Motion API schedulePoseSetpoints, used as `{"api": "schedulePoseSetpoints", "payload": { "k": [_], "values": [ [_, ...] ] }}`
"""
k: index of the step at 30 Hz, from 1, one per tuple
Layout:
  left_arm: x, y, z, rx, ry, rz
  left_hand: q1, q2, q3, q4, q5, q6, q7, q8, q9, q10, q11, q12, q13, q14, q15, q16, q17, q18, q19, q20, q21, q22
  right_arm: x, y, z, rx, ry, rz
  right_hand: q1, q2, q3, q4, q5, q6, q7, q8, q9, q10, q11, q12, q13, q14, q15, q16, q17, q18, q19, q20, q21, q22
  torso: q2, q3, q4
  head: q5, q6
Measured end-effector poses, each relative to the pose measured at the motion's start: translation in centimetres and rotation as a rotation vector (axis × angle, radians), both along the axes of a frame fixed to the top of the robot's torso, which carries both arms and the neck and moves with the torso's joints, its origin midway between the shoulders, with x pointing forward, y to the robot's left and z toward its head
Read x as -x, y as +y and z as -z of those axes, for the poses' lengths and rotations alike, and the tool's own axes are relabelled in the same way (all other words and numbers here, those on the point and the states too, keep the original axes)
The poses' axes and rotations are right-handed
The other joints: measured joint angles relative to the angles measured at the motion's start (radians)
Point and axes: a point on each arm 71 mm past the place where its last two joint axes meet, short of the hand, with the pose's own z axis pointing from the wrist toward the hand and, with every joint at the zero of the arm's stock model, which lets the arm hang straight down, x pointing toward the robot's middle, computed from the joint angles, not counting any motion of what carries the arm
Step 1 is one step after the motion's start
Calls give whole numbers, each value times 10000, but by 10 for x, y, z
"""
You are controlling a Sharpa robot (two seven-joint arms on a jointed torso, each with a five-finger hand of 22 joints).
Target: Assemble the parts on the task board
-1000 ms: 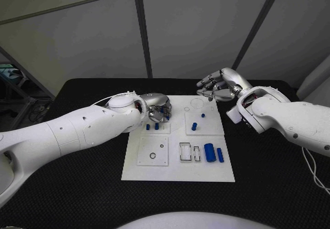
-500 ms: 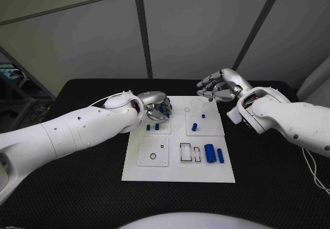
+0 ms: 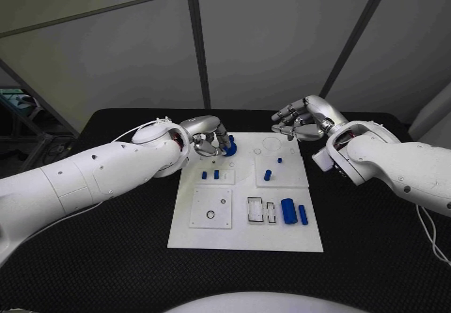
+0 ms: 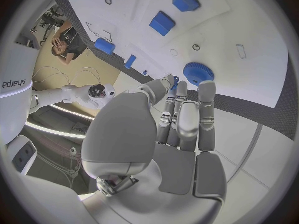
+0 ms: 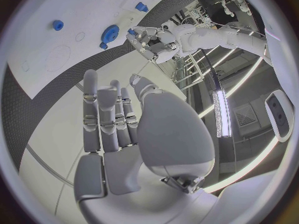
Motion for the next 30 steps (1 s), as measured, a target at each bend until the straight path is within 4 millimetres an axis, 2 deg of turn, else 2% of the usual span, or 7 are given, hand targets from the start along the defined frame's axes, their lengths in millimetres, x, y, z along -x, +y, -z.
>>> {"api": "schedulePoseSetpoints", "payload": {
  "k": [13,30],
  "values": [
    [6,22,11,-35,401,-328,-65,-43,0,0,0,0,1,-44,-31,0,0,-47,-42,0,0,-41,-25,0,0,0,-1,15,0,-1,0,7,0,16,0,0,0,0,0,0,0,0,0,0,0,1,1,0,0,0,0,0,0,0,0,1,1,-9,-6,93,-2],
    [8,37,15,-228,701,-578,-143,-44,0,0,0,36,-36,-88,-55,34,35,-87,-79,-36,36,-116,-157,-1,-1,0,-2,-6,0,-2,0,17,1,42,0,0,0,0,0,0,0,0,0,-1,0,1,2,0,0,0,0,-1,0,0,0,1,12,-5,-25,82,-25]
  ]
}}
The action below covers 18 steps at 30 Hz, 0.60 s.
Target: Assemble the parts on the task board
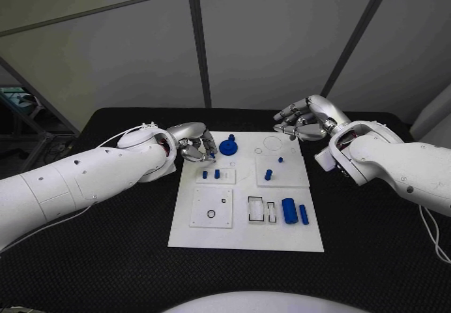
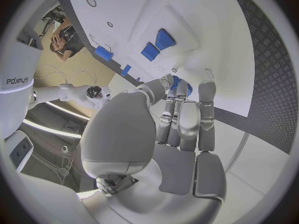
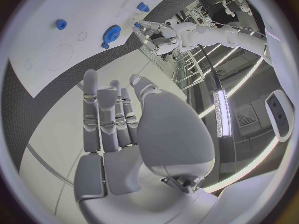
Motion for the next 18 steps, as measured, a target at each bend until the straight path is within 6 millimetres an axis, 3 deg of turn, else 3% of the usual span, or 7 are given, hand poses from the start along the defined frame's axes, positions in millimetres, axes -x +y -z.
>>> {"api": "schedulePoseSetpoints", "payload": {
  "k": [18],
  "values": [
    [-1,-5,7,-174,424,109,-28,-29,0,0,0,0,0,-37,-12,-1,1,-62,-18,-35,-35,-41,-85,0,-1,0,-57,-47,0,1,0,-3,0,-6,0,0,0,0,0,0,0,0,0,73,0,-75,-65,0,0,-84,0,0,0,0,0,1,4,3,1,-2,-51]
  ]
}}
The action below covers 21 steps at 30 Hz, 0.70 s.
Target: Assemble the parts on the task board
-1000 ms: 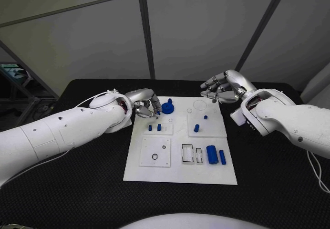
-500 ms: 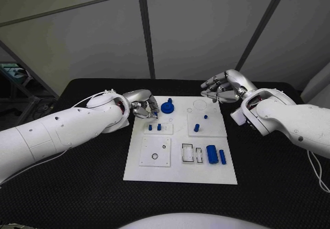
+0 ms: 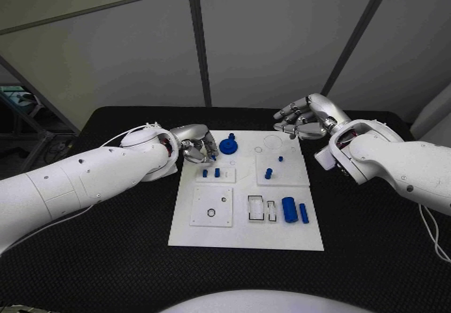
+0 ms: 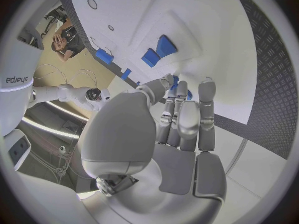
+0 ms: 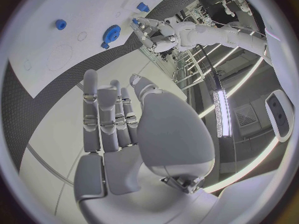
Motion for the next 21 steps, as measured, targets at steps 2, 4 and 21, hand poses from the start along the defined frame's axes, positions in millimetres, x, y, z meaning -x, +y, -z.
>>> {"api": "schedulePoseSetpoints", "payload": {
  "k": [2,4,21],
  "values": [
    [0,-1,1,-13,39,24,-11,-11,0,0,0,0,0,0,0,0,0,0,0,0,0,0,0,2,0,0,0,0,0,0,0,0,0,-1,0,0,0,0,0,0,0,0,0,0,0,0,0,0,0,0,0,0,0,0,0,0,0,-1,0,0,-5],
    [0,-1,1,-24,72,44,-11,-11,0,0,0,0,0,0,-6,0,0,0,0,0,0,0,0,1,0,0,0,0,0,0,0,0,0,-1,0,0,0,0,0,0,0,0,0,0,0,0,0,0,0,0,0,0,0,0,0,0,0,0,0,0,-6],
    [0,-4,4,-131,263,73,-46,-47,-36,-36,0,-1,0,-67,-40,24,-23,-55,-35,-35,35,-40,-81,-2,-94,-17,-39,-44,0,0,0,-3,-1,-6,0,0,0,0,0,0,0,0,0,-1,0,0,1,0,0,0,0,1,0,0,0,-7,-5,-3,0,-7,-19]
  ]
}}
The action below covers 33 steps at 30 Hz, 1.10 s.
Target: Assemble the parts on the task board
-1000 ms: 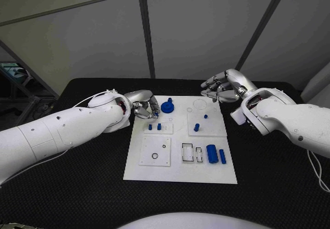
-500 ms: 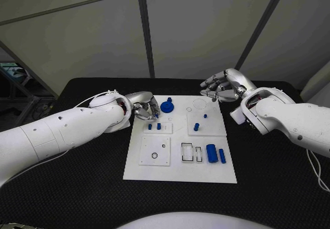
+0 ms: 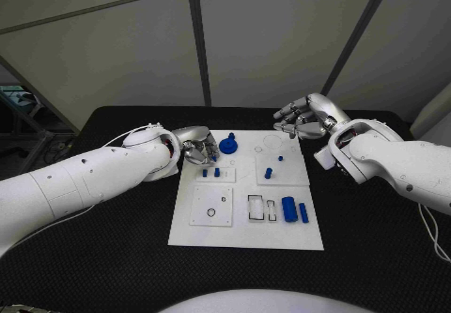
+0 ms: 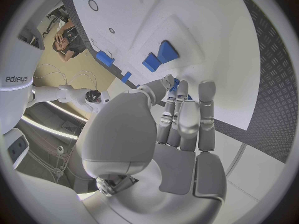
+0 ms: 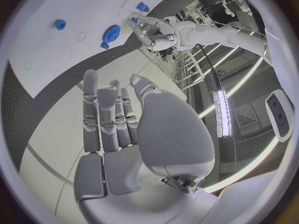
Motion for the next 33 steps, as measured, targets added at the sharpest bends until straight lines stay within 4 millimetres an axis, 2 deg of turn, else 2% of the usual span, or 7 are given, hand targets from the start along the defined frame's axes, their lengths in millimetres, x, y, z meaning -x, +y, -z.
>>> {"api": "schedulePoseSetpoints", "payload": {
  "k": [3,6,9,24,26,33],
  "values": [
    [0,0,1,-25,34,-9,-129,-129,-111,34,0,-30,25,-90,-52,0,0,-78,-37,-50,36,-42,-74,0,-53,54,-102,-53,0,0,0,0,0,1,-39,-38,0,0,0,0,0,0,1,0,0,0,-30,0,0,0,-17,-1,0,0,0,0,0,1,0,-7,1],
    [0,0,2,-58,83,-21,-245,-244,-210,62,0,-406,96,-352,-171,-81,81,-180,-97,-130,56,-83,-171,2,-131,59,-187,-117,0,0,0,1,0,2,-41,-41,0,0,0,0,0,0,0,0,0,-41,-42,0,0,0,-17,-1,0,0,0,0,0,1,-1,-8,7],
    [0,0,2,-83,125,-33,-253,-253,-243,64,0,-540,180,-465,-236,-114,114,-213,-130,-163,89,-115,-249,3,-178,107,-270,-176,0,0,0,1,0,2,-41,-41,18,18,0,0,0,0,0,0,0,-41,-41,0,0,0,-17,-1,0,0,0,0,0,1,-1,-12,7],
    [0,2,3,-161,191,-155,-293,-294,-421,49,0,-985,235,-836,-383,-187,187,-352,-227,-236,162,-152,-427,5,-249,179,-425,-233,0,0,0,6,6,13,-41,-41,28,28,0,0,0,0,0,0,0,-122,-118,38,-38,0,37,-1,0,0,0,2,-1,1,0,-35,4],
    [-1,3,3,-171,197,-173,-293,-294,-439,57,0,-1004,216,-836,-383,-187,187,-376,-227,-236,162,-152,-428,2,-249,179,-425,-242,0,-1,0,8,8,17,-41,-41,28,28,0,-42,41,-33,0,-4,3,-256,-203,74,-1,0,37,-1,0,0,0,-5,-2,1,0,-34,5],
    [-1,5,3,-198,203,-250,-293,-293,-550,67,0,-1203,198,-996,-394,-188,187,-432,-273,-239,159,-192,-504,3,-249,179,-467,-276,-1,-1,0,35,11,46,-119,-119,82,29,0,-162,162,-93,-14,-509,252,-917,-747,163,88,0,75,-2,70,71,-41,-19,-5,0,1,-21,25]
  ]
}}
